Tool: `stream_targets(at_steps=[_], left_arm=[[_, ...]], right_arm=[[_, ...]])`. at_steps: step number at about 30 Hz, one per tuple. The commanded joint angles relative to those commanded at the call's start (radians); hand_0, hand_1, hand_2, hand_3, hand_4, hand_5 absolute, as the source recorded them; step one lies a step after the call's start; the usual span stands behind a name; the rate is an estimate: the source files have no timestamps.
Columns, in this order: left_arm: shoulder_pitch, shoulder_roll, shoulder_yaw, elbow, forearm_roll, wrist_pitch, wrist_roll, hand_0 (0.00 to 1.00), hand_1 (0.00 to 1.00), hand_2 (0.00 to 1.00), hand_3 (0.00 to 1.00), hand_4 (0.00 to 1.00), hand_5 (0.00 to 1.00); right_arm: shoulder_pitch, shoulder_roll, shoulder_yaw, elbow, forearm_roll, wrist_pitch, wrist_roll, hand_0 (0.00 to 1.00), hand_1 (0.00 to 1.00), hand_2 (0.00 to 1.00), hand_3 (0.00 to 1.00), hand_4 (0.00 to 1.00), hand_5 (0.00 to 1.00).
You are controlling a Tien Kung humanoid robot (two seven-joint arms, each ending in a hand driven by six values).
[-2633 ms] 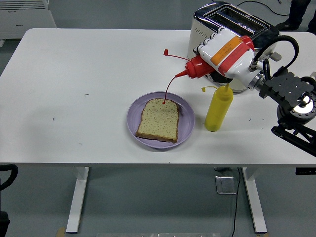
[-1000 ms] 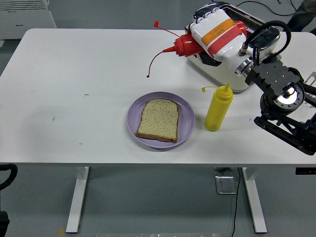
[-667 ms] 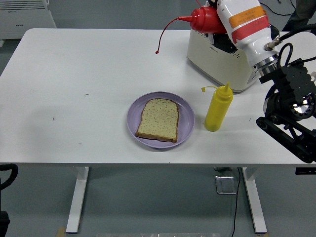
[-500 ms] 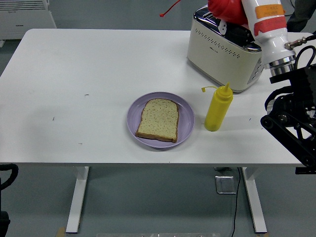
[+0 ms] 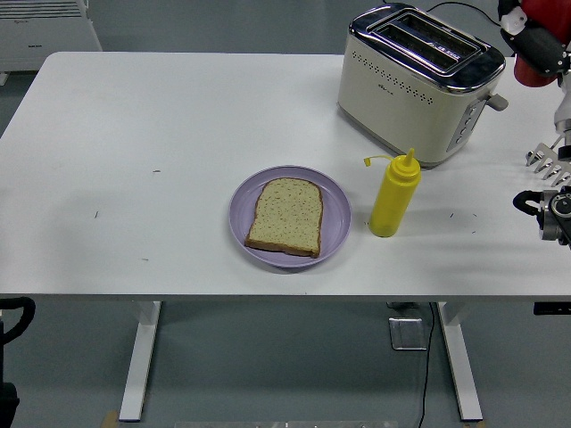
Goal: Pick up the cup,pour liquid into bread,place the cup on the desk
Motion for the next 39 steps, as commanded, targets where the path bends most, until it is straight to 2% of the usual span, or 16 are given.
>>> stream_targets(at_steps=[5, 11, 21, 25, 26, 29, 34, 39], left_arm=[[0.001, 0.000, 0.003, 0.000, 0.000, 0.000, 0.000, 0.755, 0.765, 0.775, 0.671, 0.638, 0.998], [0.000, 0.002, 0.007, 0.001, 0.000, 0.000, 0.000, 0.754, 0.765, 0.775, 0.672, 0.638, 0.998], [-0.003, 0.002, 0.006, 0.001, 0.000, 0.000, 0.001, 0.755, 0.765, 0.775, 0.672, 0.638, 0.998], [-0.004, 0.002, 0.006, 0.001, -0.001, 0.000, 0.000, 0.755, 0.765, 0.775, 0.672, 0.638, 0.998], [-0.004, 0.002, 0.006, 0.001, -0.001, 0.000, 0.000, 0.756, 0.765, 0.775, 0.671, 0.638, 0.998], [-0.003, 0.002, 0.005, 0.001, 0.000, 0.000, 0.000, 0.756, 0.765, 0.775, 0.671, 0.638, 0.998], [-0.005, 0.002, 0.005, 0.001, 0.000, 0.000, 0.000, 0.756, 0.765, 0.775, 0.671, 0.638, 0.998], [-0.006, 0.002, 0.005, 0.001, 0.000, 0.000, 0.000, 0.754, 0.765, 0.775, 0.671, 0.638, 0.998]], right_arm=[[-0.055, -0.002, 0.033, -0.006, 0.215, 0.000, 0.021, 0.160, 0.284, 0.379, 0.415, 0.536, 0.050], [-0.118, 0.003, 0.063, -0.025, 0.449, 0.009, 0.079, 0.172, 0.288, 0.378, 0.416, 0.537, 0.070], [-0.172, -0.001, 0.010, -0.084, 0.396, -0.004, 0.169, 0.185, 0.284, 0.376, 0.415, 0.540, 0.086], [-0.190, 0.001, -0.050, -0.131, 0.410, -0.033, 0.282, 0.185, 0.284, 0.376, 0.415, 0.540, 0.086], [-0.192, 0.001, -0.058, -0.137, 0.415, -0.037, 0.305, 0.217, 0.285, 0.376, 0.415, 0.540, 0.087], [-0.203, 0.004, -0.110, -0.175, 0.461, -0.040, 0.383, 0.217, 0.285, 0.376, 0.415, 0.540, 0.087], [-0.205, 0.017, -0.175, -0.220, 0.524, -0.040, 0.470, 0.241, 0.286, 0.375, 0.415, 0.540, 0.089], [-0.192, 0.028, -0.233, -0.262, 0.576, -0.040, 0.470, 0.247, 0.286, 0.376, 0.414, 0.542, 0.092]])
